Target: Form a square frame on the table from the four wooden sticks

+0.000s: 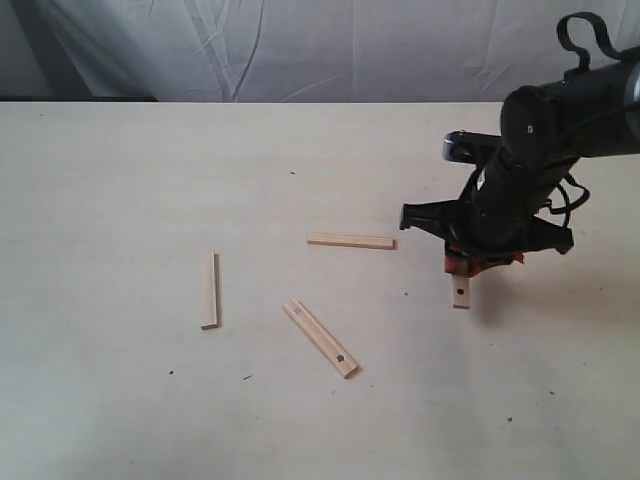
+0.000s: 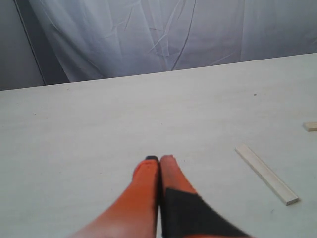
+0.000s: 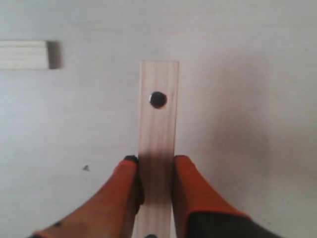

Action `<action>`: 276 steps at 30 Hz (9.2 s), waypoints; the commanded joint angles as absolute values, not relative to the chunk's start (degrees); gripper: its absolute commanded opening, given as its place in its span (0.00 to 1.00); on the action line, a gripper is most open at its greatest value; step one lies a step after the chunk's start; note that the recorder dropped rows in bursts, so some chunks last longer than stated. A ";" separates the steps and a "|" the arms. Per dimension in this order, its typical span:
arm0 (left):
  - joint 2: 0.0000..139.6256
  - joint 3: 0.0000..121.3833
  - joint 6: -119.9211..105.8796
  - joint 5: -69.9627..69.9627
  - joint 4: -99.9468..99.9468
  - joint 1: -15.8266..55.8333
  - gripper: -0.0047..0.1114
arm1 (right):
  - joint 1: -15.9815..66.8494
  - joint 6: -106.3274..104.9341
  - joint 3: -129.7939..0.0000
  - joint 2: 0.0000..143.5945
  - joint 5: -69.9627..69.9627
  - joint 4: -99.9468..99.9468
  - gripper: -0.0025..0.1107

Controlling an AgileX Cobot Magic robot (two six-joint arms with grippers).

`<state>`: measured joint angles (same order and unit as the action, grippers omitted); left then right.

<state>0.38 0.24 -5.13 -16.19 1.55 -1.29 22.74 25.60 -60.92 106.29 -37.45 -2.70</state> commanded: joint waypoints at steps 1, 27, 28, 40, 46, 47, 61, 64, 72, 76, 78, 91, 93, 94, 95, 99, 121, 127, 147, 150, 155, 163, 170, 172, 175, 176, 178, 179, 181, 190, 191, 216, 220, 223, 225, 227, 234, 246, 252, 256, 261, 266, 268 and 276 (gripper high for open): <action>0.00 0.00 -5.16 -15.73 1.44 -1.57 0.04 | 25.03 22.49 -65.16 107.69 -37.95 -4.60 0.02; 0.00 0.00 -5.16 -15.83 1.46 -1.57 0.04 | 29.33 24.99 -75.66 120.77 -39.51 -8.03 0.09; 0.00 0.00 -5.16 -15.83 1.46 -1.57 0.04 | 29.33 25.75 -75.66 120.65 -39.51 -8.03 0.14; 0.00 0.00 -5.16 -15.83 1.46 -1.57 0.04 | 24.96 26.15 -75.68 111.42 -42.19 -7.97 0.45; 0.00 0.00 -5.16 -15.83 1.46 -1.57 0.04 | 17.61 21.37 -71.68 105.23 -44.40 -5.47 0.16; 0.00 0.00 -5.16 -15.83 1.46 -1.57 0.04 | 16.61 21.22 -69.25 103.59 -42.68 -5.36 0.07; 0.00 0.00 -6.89 -14.90 -23.04 -1.57 0.04 | 12.06 17.34 -48.87 85.53 -31.80 2.46 0.02; 0.00 0.00 -5.47 -6.69 -18.96 -1.57 0.04 | 12.06 17.34 -48.87 85.42 -32.35 2.25 0.02; 0.00 0.00 4.16 13.14 9.10 -1.57 0.04 | 12.06 16.88 -48.87 85.42 -32.90 2.25 0.02; 0.00 0.00 13.32 16.26 9.60 -1.57 0.04 | 12.06 16.06 -48.87 85.42 -33.86 1.88 0.02; 2.94 9.84 12.62 0.00 10.84 -1.57 0.04 | 12.06 15.28 -48.87 85.53 -33.65 1.76 0.02; 86.81 44.17 8.34 -25.36 6.38 11.96 0.04 | 12.06 14.83 -48.87 85.53 -32.30 0.79 0.02; 92.25 45.20 12.01 -21.58 6.38 15.86 0.04 | 12.06 14.83 -48.87 85.53 -32.05 0.79 0.02; 94.71 46.17 12.01 -20.54 6.38 17.91 0.04 | 12.06 14.73 -48.87 85.53 -31.81 0.79 0.02; 95.49 46.47 12.01 -20.26 6.38 18.53 0.04 | 12.06 14.73 -48.87 85.53 -31.62 0.79 0.02; 98.63 46.93 12.01 -17.75 10.86 19.90 0.17 | 12.06 14.73 -48.17 85.53 -30.40 0.79 0.02; 106.75 46.98 11.93 -13.34 7.93 20.04 0.41 | 12.06 14.73 -45.37 85.53 -25.47 0.79 0.02; 106.64 46.98 11.79 -13.50 4.08 20.04 0.04 | 12.06 14.73 -45.37 85.53 -24.90 0.79 0.02; 103.74 59.31 11.56 -13.86 3.96 21.57 0.04 | 24.63 2.42 -45.48 91.72 -26.00 -10.86 0.02; 106.23 59.80 11.56 -10.95 3.96 23.78 0.04 | 24.63 2.42 -45.48 92.07 -26.00 -10.59 0.02; 110.07 63.10 11.56 -10.25 4.09 25.33 0.04 | 24.63 2.42 -45.48 92.25 -26.00 -10.83 0.02; 110.67 64.31 11.56 -12.11 3.47 20.28 0.04 | 33.88 -0.88 -46.14 97.04 -18.62 -22.21 0.02; 110.67 64.31 11.56 -18.43 3.08 13.82 0.04 | 39.15 -0.88 -58.73 106.80 -20.93 -24.04 0.02; 110.67 64.03 11.43 -18.57 2.81 13.84 0.04 | 39.44 -0.88 -62.37 110.53 -22.53 -23.50 0.02; 110.67 63.30 11.43 -18.36 2.92 13.84 0.04 | 39.44 -0.88 -65.06 114.43 -23.86 -22.97 0.02; 110.67 63.25 11.43 -18.11 3.16 13.84 0.04 | 39.44 -0.88 -65.45 115.34 -23.99 -22.97 0.02; 110.67 63.10 11.43 -17.97 3.17 13.84 0.04 | 39.44 -0.88 -65.48 116.46 -24.91 -22.97 0.02; 110.67 63.10 11.43 -17.91 3.17 13.84 0.04 | 39.46 -0.88 -65.48 116.73 -25.68 -22.97 0.02; 110.67 63.10 11.43 -17.77 3.29 13.84 0.04 | 40.21 -0.88 -65.48 116.88 -26.97 -22.97 0.02; 110.67 63.10 11.43 -17.71 4.45 13.84 0.04 | 44.15 -0.88 -65.48 116.63 -31.78 -22.77 0.02; 110.67 63.10 11.43 -17.71 4.61 13.97 0.04 | 44.25 -0.88 -65.48 116.38 -32.15 -23.35 0.02; 117.61 63.21 12.03 -2.61 20.15 31.46 0.04 | 19.45 1.05 -65.36 97.56 -40.95 -15.76 0.02; 118.60 63.43 11.83 -2.71 20.38 32.06 0.04 | 19.45 1.05 -65.36 97.56 -40.69 -15.68 0.02; 118.60 63.43 11.83 -2.31 19.26 32.06 0.04 | 19.45 0.41 -65.36 97.56 -40.41 -15.68 0.02; 118.60 63.43 11.83 -2.31 17.38 31.96 0.04 | 19.45 0.31 -65.36 97.56 -40.69 -15.68 0.02; 118.33 63.43 11.60 -3.00 14.45 31.85 0.08 | 19.45 -0.35 -65.36 97.56 -40.98 -15.68 0.02; 114.86 63.43 11.60 -4.42 9.96 30.20 0.42 | 19.45 -1.96 -65.36 97.56 -41.54 -16.15 0.29; 99.52 63.43 11.60 -23.76 0.56 13.65 0.43 | 32.97 -16.60 -65.36 98.56 -44.26 -19.92 0.32; 91.98 63.32 11.60 -33.24 0.00 4.31 0.43 | 43.12 -18.64 -66.64 105.89 -44.28 -16.67 0.32; 86.38 63.32 11.30 -36.07 -1.98 2.88 0.43 | 47.68 -18.64 -70.05 110.80 -47.62 -11.01 0.39; 81.25 63.32 11.30 -36.21 -1.77 3.01 0.43 | 49.73 -20.00 -73.10 114.54 -48.66 -6.74 0.51; 80.42 62.97 11.30 -35.74 -0.71 3.01 0.43 | 50.88 -24.92 -73.30 115.05 -45.98 -8.22 0.51; 80.42 62.69 11.30 -34.93 0.00 3.01 0.43 | 51.10 -25.93 -73.30 115.62 -45.75 -8.22 0.51; 80.42 62.20 11.30 -34.68 0.74 3.01 0.43 | 51.10 -27.24 -73.30 117.82 -44.22 -9.01 0.28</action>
<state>80.87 62.70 11.32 -35.26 0.00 2.98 51.12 -26.52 -72.87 117.40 -45.04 -8.78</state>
